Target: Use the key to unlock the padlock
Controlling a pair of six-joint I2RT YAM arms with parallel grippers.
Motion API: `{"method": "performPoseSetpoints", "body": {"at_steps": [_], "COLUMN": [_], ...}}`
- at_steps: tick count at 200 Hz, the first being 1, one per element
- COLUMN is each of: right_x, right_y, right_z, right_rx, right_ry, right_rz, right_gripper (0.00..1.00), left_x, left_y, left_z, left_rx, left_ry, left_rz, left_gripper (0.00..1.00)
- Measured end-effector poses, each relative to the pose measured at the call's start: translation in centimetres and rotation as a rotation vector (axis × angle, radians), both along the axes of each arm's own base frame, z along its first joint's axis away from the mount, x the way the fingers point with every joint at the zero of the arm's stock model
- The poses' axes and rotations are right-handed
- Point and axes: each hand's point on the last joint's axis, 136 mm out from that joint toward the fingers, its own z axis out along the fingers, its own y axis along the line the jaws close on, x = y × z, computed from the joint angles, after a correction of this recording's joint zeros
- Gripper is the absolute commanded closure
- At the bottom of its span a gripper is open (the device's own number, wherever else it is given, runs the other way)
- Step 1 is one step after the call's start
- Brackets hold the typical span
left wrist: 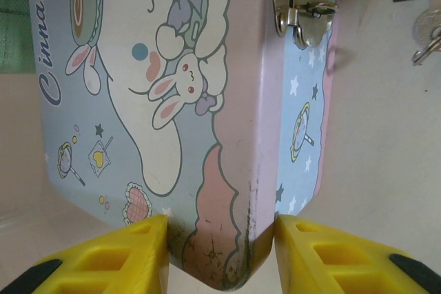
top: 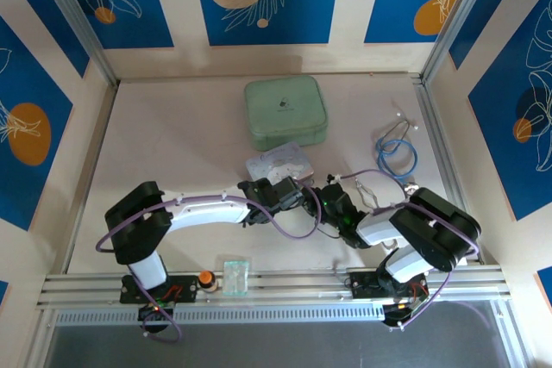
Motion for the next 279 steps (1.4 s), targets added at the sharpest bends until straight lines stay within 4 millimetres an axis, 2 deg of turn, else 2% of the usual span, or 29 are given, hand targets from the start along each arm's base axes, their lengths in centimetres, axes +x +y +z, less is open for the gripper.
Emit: {"method": "performPoseSetpoints", "body": {"at_steps": [52,99,127,149,191,234,279], "right_x": [-1.9,-2.3,-2.6,-2.9,-3.5,-4.3,-4.7], "right_y": [-1.8,-2.2,-2.4,-2.6,-3.4,-5.0,-6.0], "right_z": [-1.8,-2.0,-2.0,-2.1,-2.0,-1.9,-1.3], "right_rx": [-0.098,-0.131,-0.185,-0.219,-0.295,-0.397,-0.527], "right_ry": [0.151,0.247,0.316,0.354,0.429,0.503,0.528], "right_rz": [0.109,0.226,0.295,0.339,0.397,0.423,0.44], "right_gripper": [0.92,0.9,0.85,0.81,0.71,0.68,0.53], "left_x": [0.1,0.3,0.7,0.9,1.4,2.3,2.8], "left_y": [-0.1,-0.1,0.6,1.2,2.4,3.8,5.1], "left_z": [0.2,0.0,-0.3,-0.5,-0.5,-0.6,-0.7], "left_rx": [-0.045,-0.039,-0.041,-0.05,-0.054,-0.058,-0.062], "left_ry": [0.0,0.006,-0.001,0.001,0.001,0.004,0.009], "left_rz": [0.055,0.102,0.157,0.206,0.273,0.337,0.4], "left_gripper": [0.49,0.38,0.24,0.19,0.13,0.08,0.06]}}
